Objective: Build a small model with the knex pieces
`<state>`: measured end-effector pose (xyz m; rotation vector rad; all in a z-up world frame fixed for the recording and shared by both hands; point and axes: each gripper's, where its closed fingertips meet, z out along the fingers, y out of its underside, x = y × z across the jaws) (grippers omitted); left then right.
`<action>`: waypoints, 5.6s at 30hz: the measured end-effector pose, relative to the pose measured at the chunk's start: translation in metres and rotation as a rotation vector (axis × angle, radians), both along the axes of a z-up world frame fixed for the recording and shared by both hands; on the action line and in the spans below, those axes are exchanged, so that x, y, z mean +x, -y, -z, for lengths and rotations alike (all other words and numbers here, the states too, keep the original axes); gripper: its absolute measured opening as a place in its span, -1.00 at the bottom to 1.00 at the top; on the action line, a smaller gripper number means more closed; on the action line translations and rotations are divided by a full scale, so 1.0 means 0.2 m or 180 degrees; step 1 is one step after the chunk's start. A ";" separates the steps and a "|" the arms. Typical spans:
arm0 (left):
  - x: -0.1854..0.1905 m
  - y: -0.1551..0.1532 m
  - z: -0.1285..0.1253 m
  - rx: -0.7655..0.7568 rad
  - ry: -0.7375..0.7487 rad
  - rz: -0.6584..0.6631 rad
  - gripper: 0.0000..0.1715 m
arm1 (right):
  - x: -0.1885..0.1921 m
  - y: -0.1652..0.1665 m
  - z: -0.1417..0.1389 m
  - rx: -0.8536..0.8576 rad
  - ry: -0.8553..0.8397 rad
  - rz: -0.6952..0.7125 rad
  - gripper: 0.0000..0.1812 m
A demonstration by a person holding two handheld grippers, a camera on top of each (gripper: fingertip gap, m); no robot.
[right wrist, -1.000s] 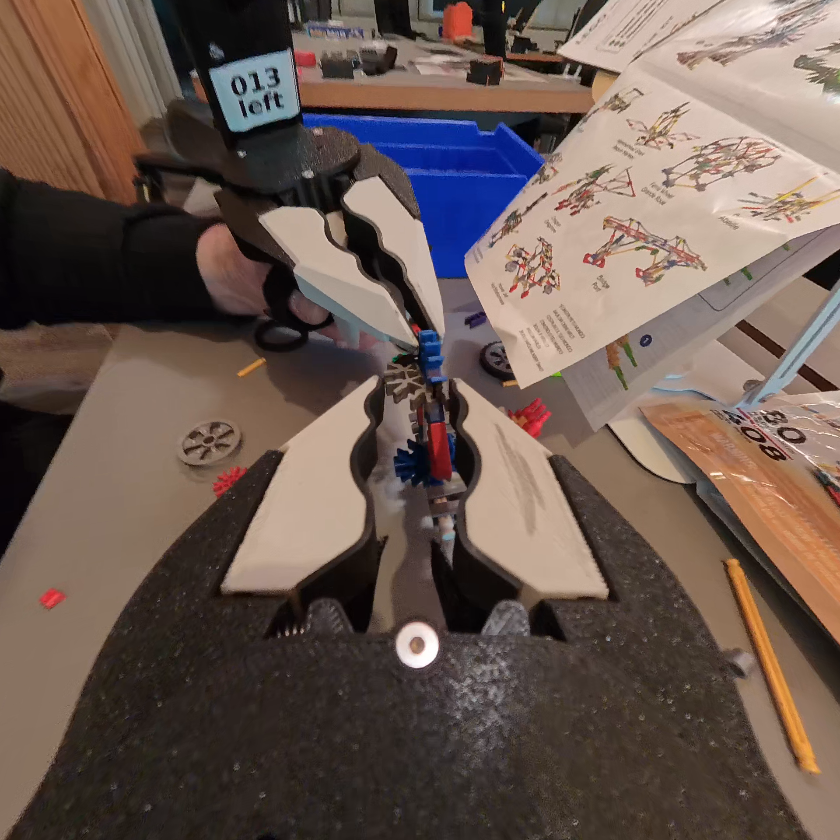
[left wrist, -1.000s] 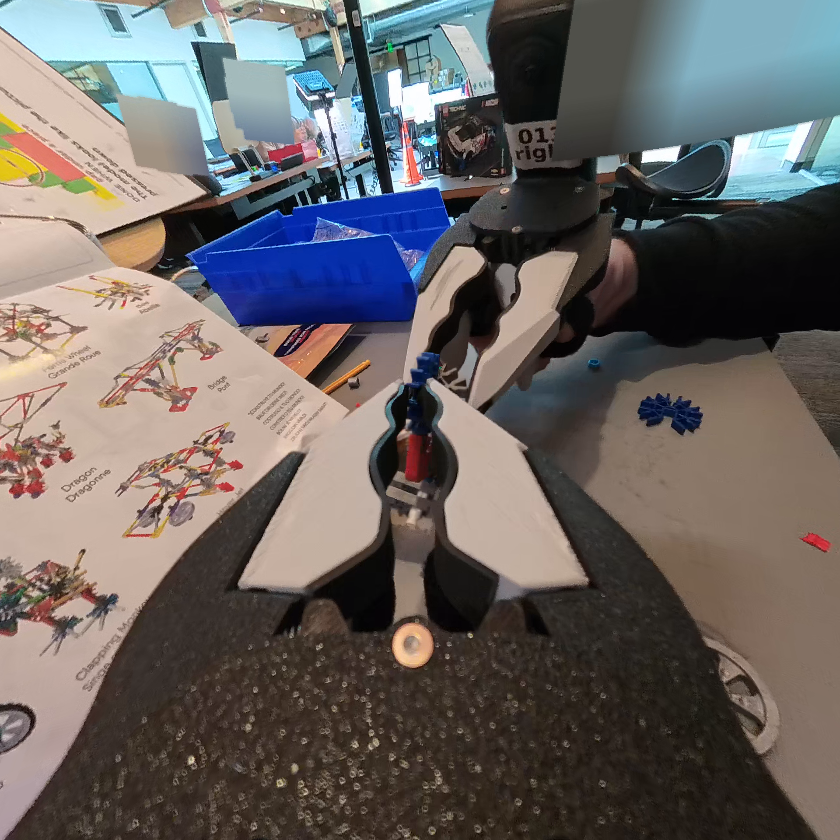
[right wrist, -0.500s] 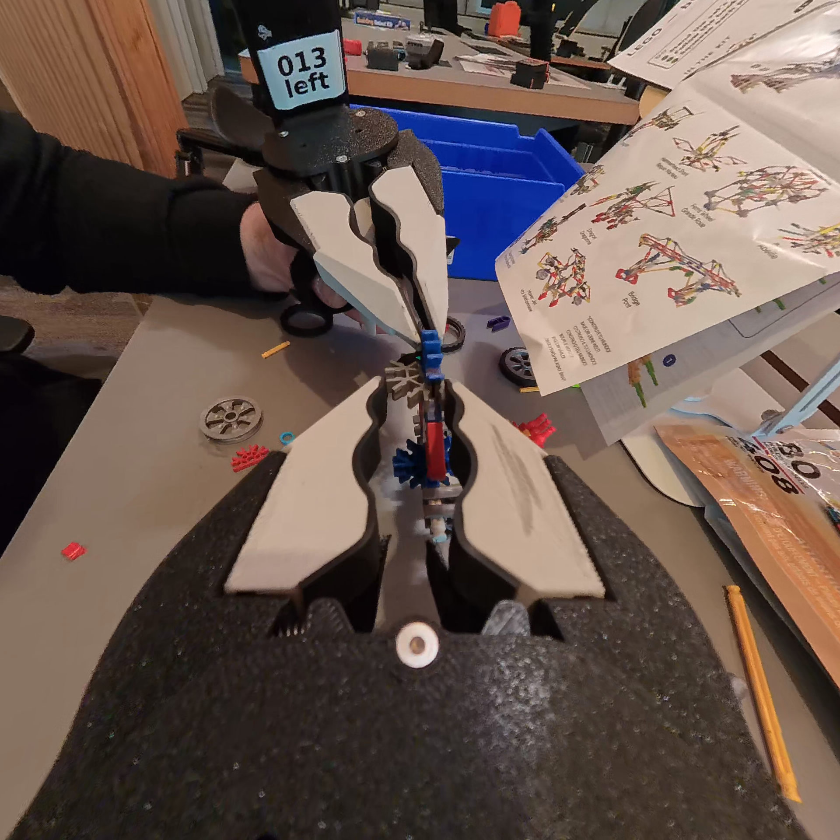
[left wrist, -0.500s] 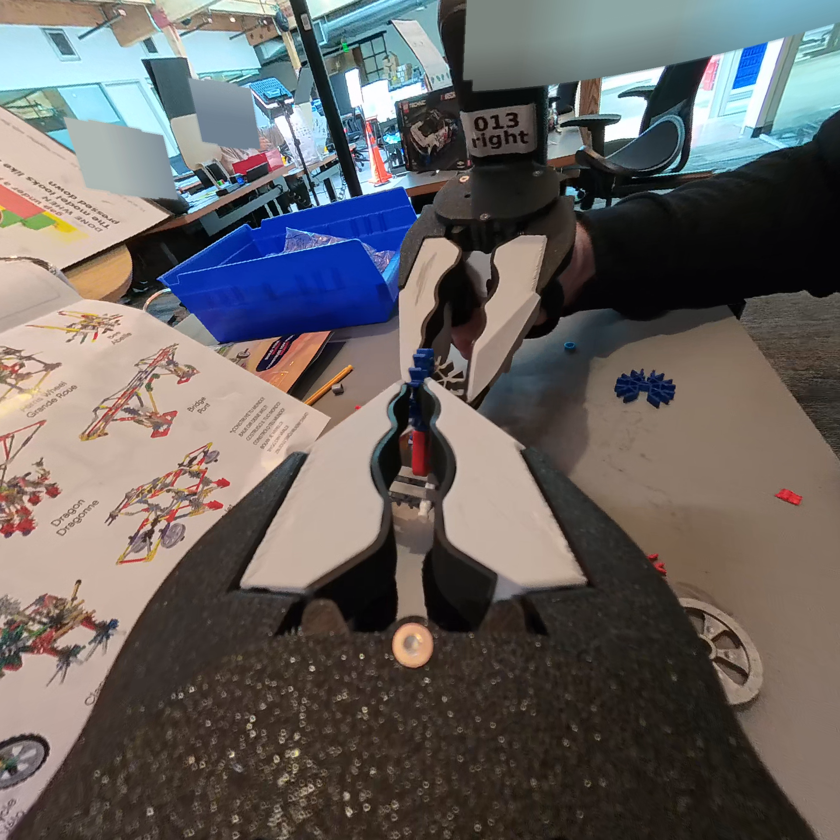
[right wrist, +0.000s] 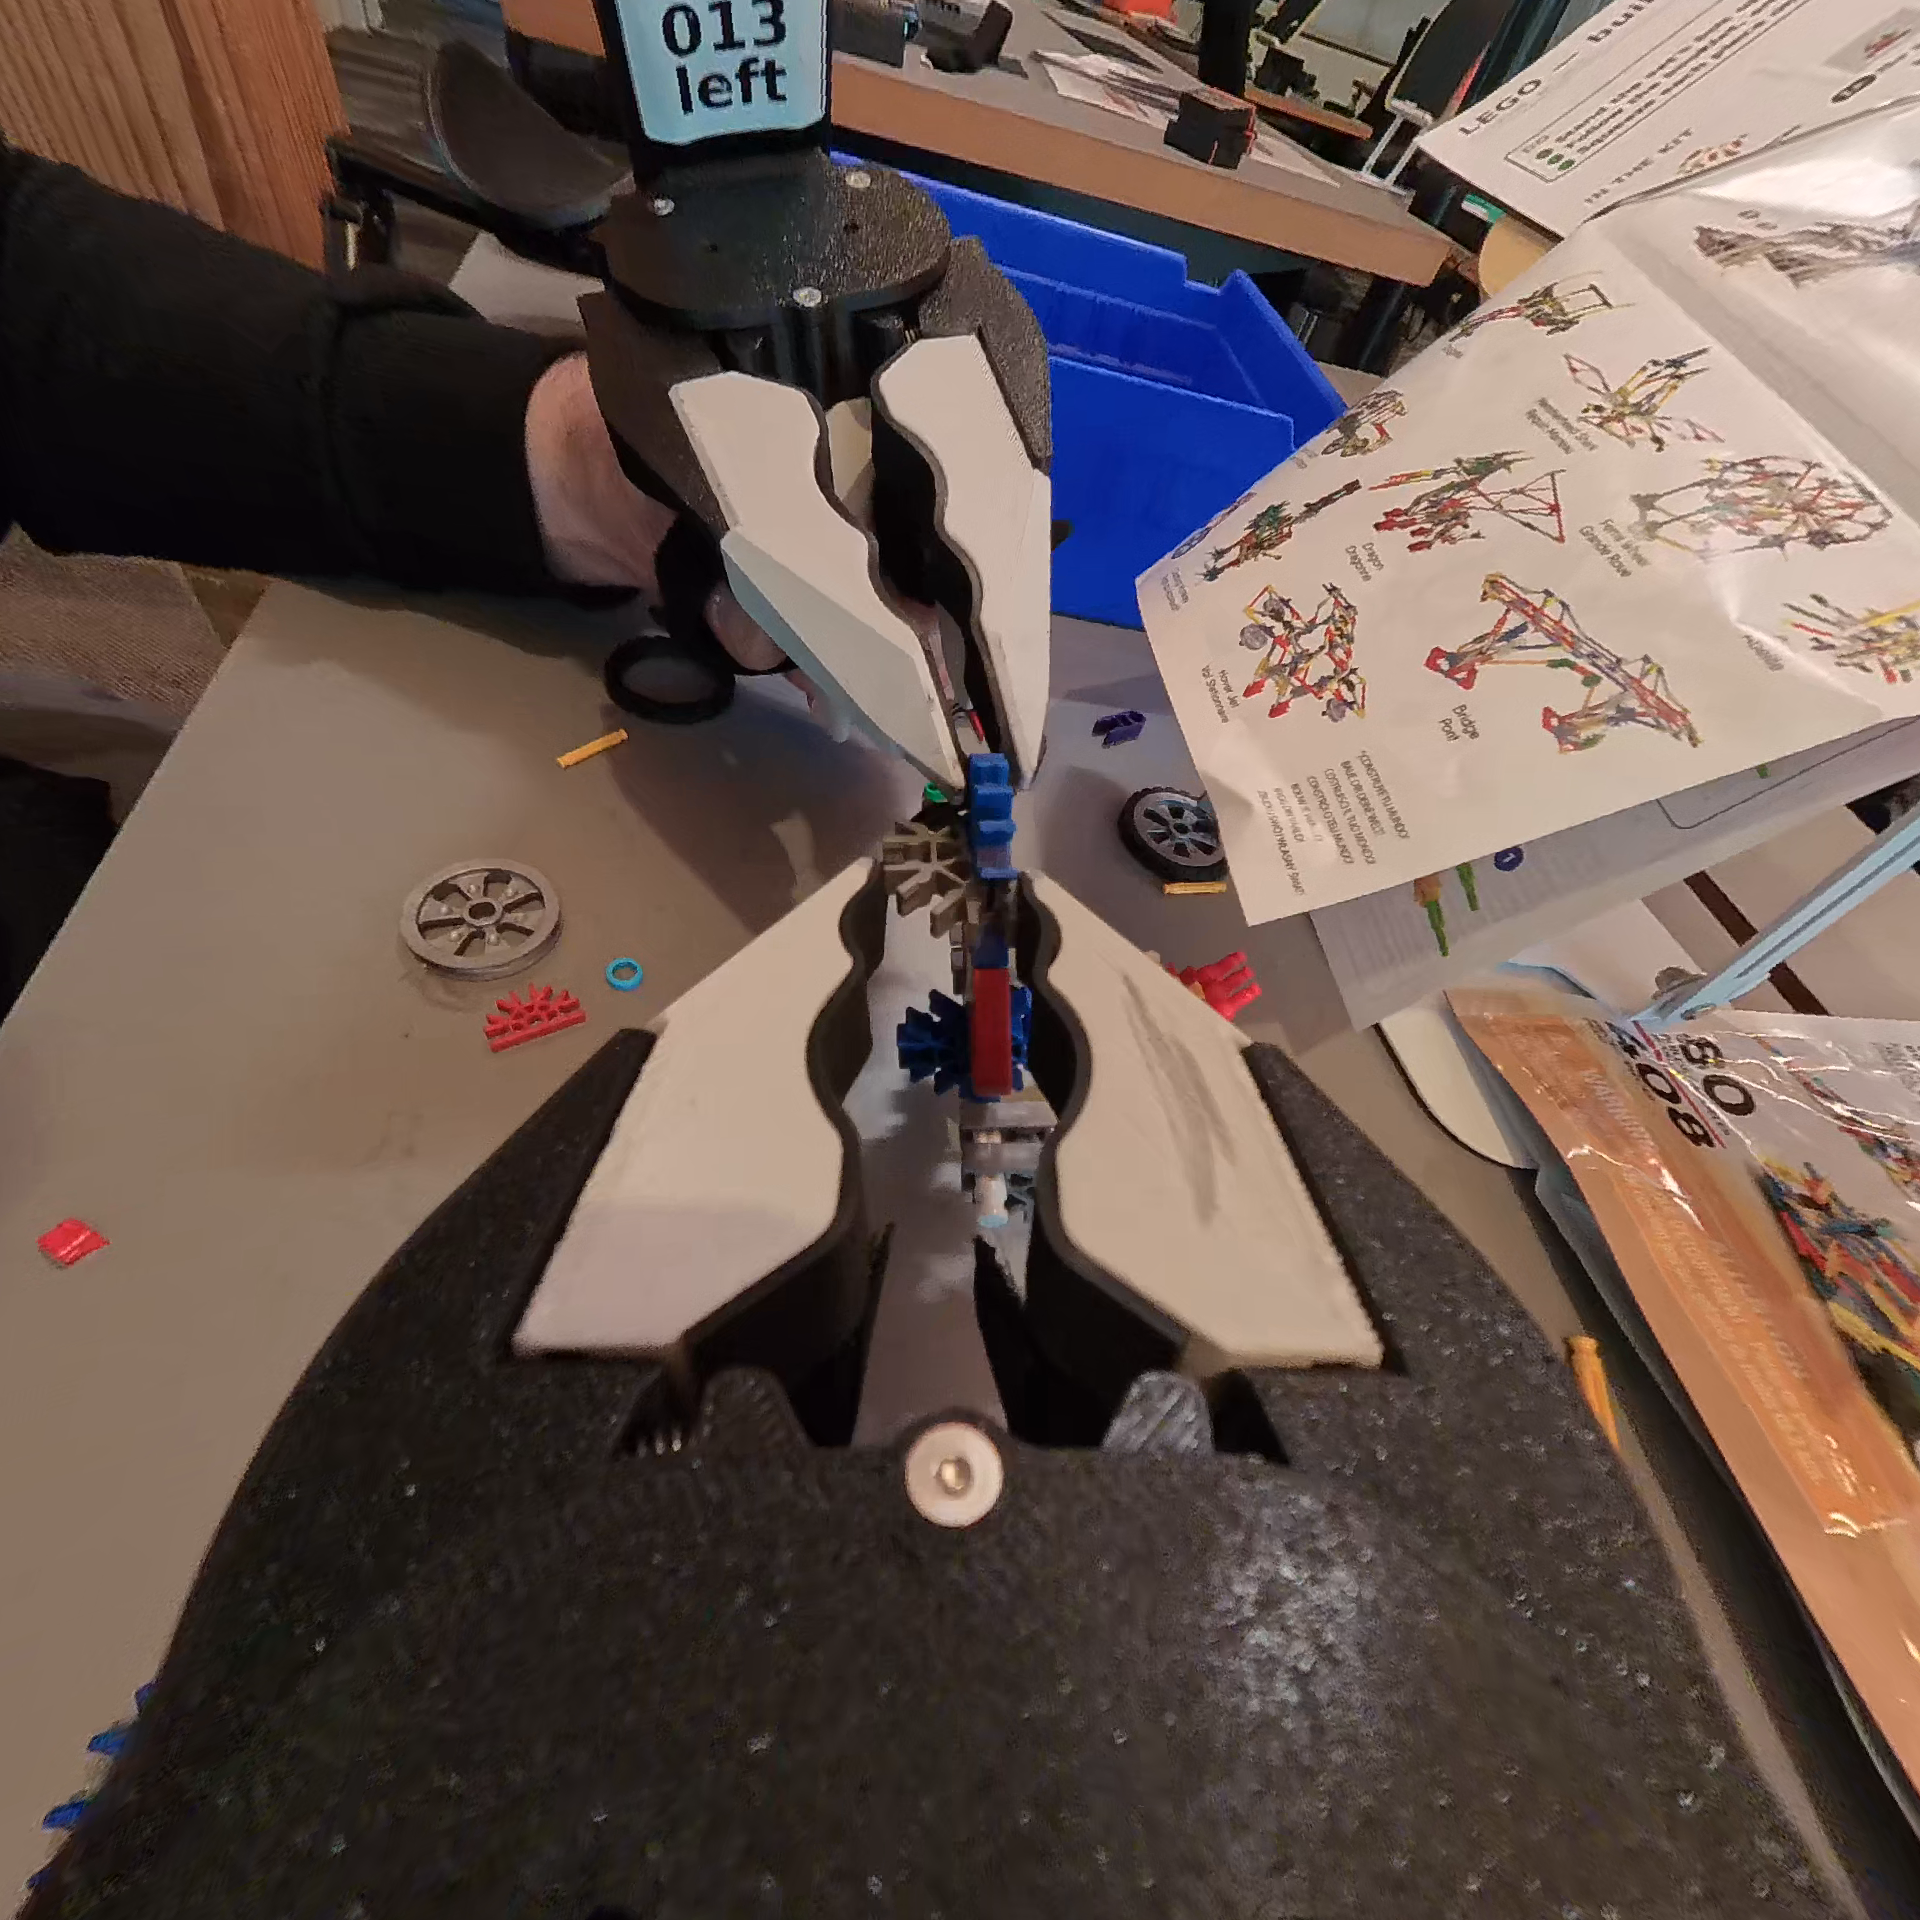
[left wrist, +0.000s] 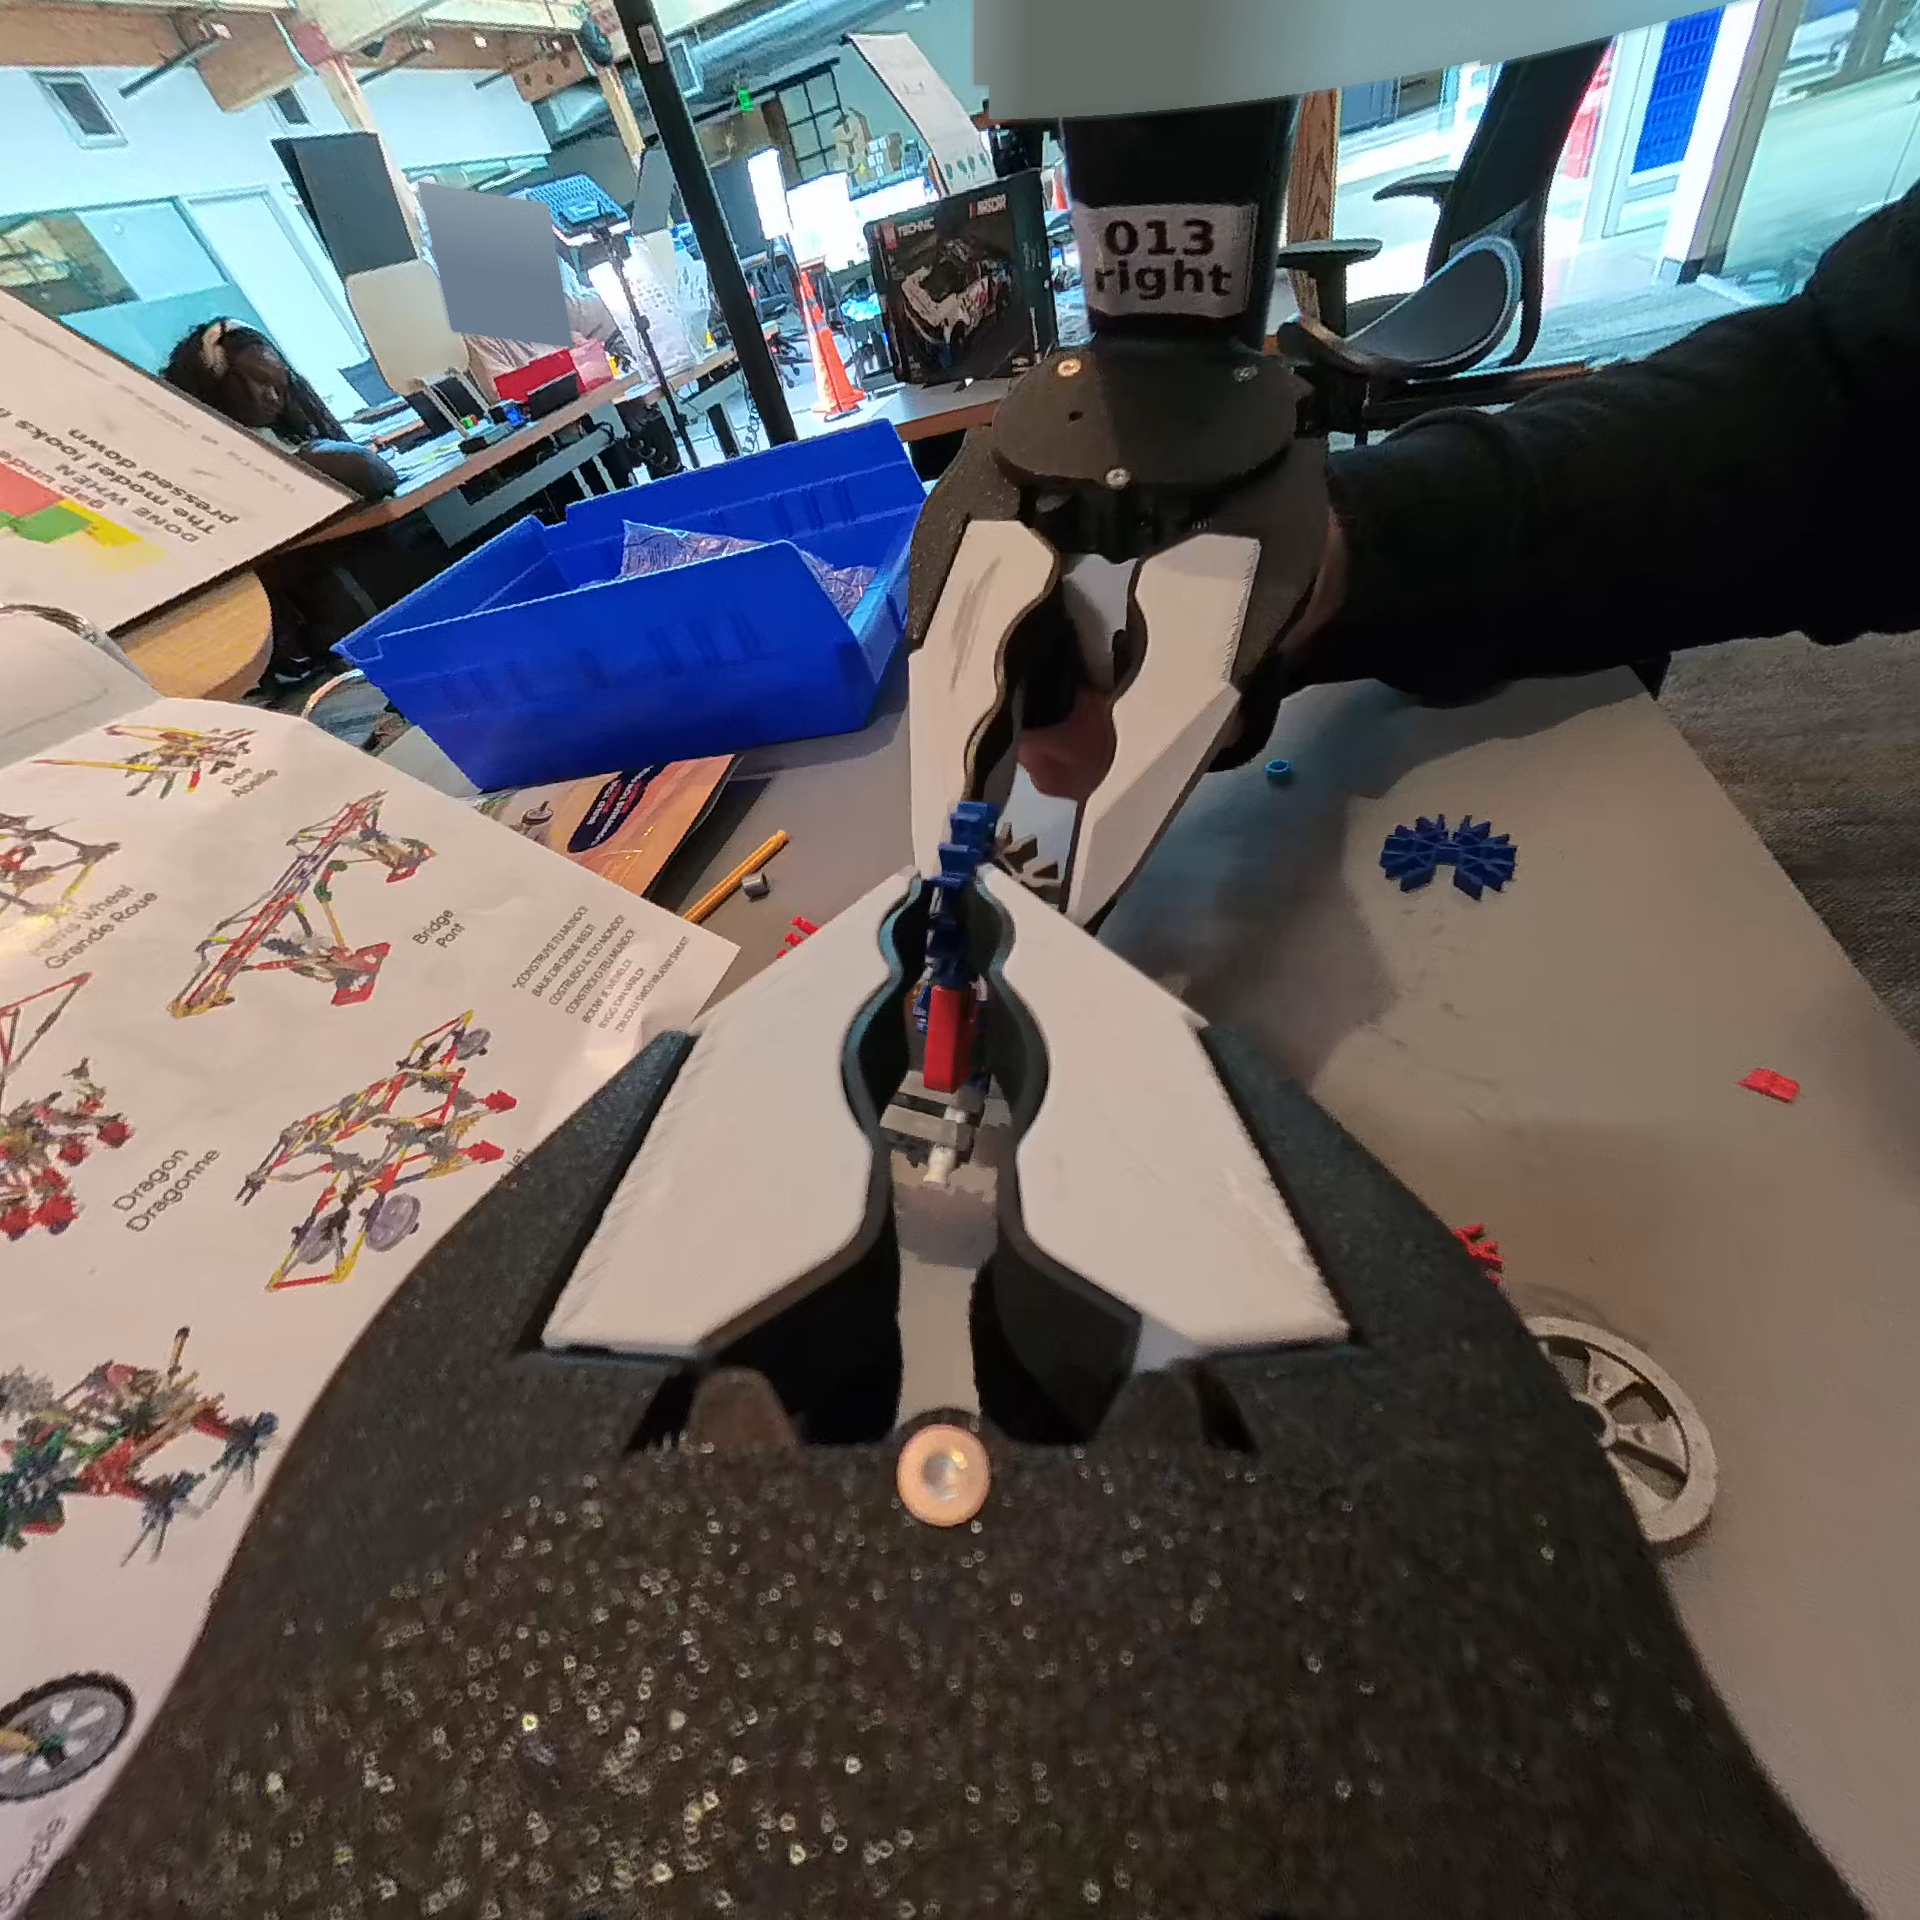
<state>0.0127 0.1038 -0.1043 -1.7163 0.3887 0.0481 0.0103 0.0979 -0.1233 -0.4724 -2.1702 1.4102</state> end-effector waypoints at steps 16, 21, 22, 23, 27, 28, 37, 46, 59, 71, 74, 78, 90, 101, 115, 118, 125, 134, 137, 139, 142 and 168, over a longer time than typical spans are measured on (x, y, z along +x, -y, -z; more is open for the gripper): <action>0.03 0.00 0.05 -0.0104 -0.0070 0.0036 -0.97 | 0.00 0.03 0.09 0.0296 0.0028 0.0016 -0.75; 0.00 0.01 -0.02 0.0012 -0.0070 -0.0073 -0.69 | -0.04 -0.02 0.01 -0.0423 0.0446 0.0123 -0.75; -0.01 0.02 -0.02 0.0017 -0.0107 -0.0101 -0.62 | -0.06 -0.04 0.00 -0.0542 0.0501 0.0172 -0.75; -0.01 0.02 -0.03 0.0040 -0.0147 -0.0120 -0.60 | -0.07 -0.05 -0.01 -0.0625 0.0551 0.0203 -0.75; -0.03 -0.01 0.01 -0.0010 -0.0356 -0.0290 -0.62 | -0.07 -0.03 -0.01 -0.0682 0.0561 0.0181 -0.75; -0.03 -0.01 0.01 -0.0013 -0.0383 -0.0307 -0.64 | -0.07 -0.03 0.00 -0.0653 0.0545 0.0192 -0.74; -0.05 -0.01 0.01 -0.0006 -0.0241 -0.0308 -0.65 | -0.08 -0.03 -0.01 -0.0744 0.0558 0.0232 -0.74; -0.05 -0.01 -0.03 0.0109 0.0044 -0.0267 -0.65 | -0.07 -0.04 -0.06 -0.1024 0.0665 0.0191 -0.75; -0.06 -0.01 -0.02 0.0096 0.0072 -0.0269 -0.72 | -0.08 -0.05 -0.08 -0.1114 0.0664 0.0208 -0.75; -0.06 -0.01 -0.02 0.0076 0.0084 -0.0241 -0.69 | -0.07 -0.05 -0.07 -0.0982 0.0586 0.0198 -0.75; -0.06 0.00 -0.03 0.0083 0.0079 -0.0197 -0.64 | -0.06 -0.04 -0.07 -0.0863 0.0529 0.0138 -0.75; -0.06 0.03 -0.09 0.0196 0.0220 -0.0112 -0.72 | -0.02 -0.02 -0.06 -0.0717 0.0462 -0.0004 -0.75; 0.05 0.01 -0.02 0.0010 0.0400 0.0242 -0.94 | 0.05 0.04 -0.03 -0.0517 0.0396 -0.0286 -0.75; 0.06 0.02 -0.03 0.0097 0.0420 0.0305 -0.98 | 0.07 0.05 -0.04 -0.0494 0.0284 -0.0353 -0.75; 0.07 0.03 -0.03 0.0067 0.0469 0.0316 -1.00 | 0.08 0.03 -0.06 -0.0621 0.0317 -0.0462 -0.75; 0.07 0.03 -0.04 0.0078 0.0488 0.0338 -1.00 | 0.09 0.03 -0.07 -0.0641 0.0320 -0.0497 -0.76; -0.09 0.13 -0.15 0.0335 0.0596 0.0082 -0.99 | 0.05 -0.05 -0.07 -0.0663 0.0341 -0.0381 -0.75; -0.09 0.05 -0.06 0.0086 0.0902 0.0055 -0.97 | 0.04 -0.05 -0.04 -0.0562 0.0425 -0.0329 -0.74; -0.12 0.04 -0.06 0.0082 0.1045 -0.0032 -0.98 | 0.04 -0.05 -0.06 -0.0594 0.0373 -0.0310 -0.74; -0.13 0.04 -0.06 0.0063 0.1109 -0.0052 -0.98 | 0.03 -0.06 -0.07 -0.0595 0.0338 -0.0241 -0.74; -0.16 0.04 -0.05 0.0048 0.1209 -0.0137 -0.97 | 0.00 -0.07 -0.05 -0.0560 0.0340 -0.0121 -0.74; -0.23 0.02 -0.04 0.0033 0.1670 -0.0267 -0.98 | 0.11 0.00 0.30 0.0382 0.1010 -0.0414 -0.60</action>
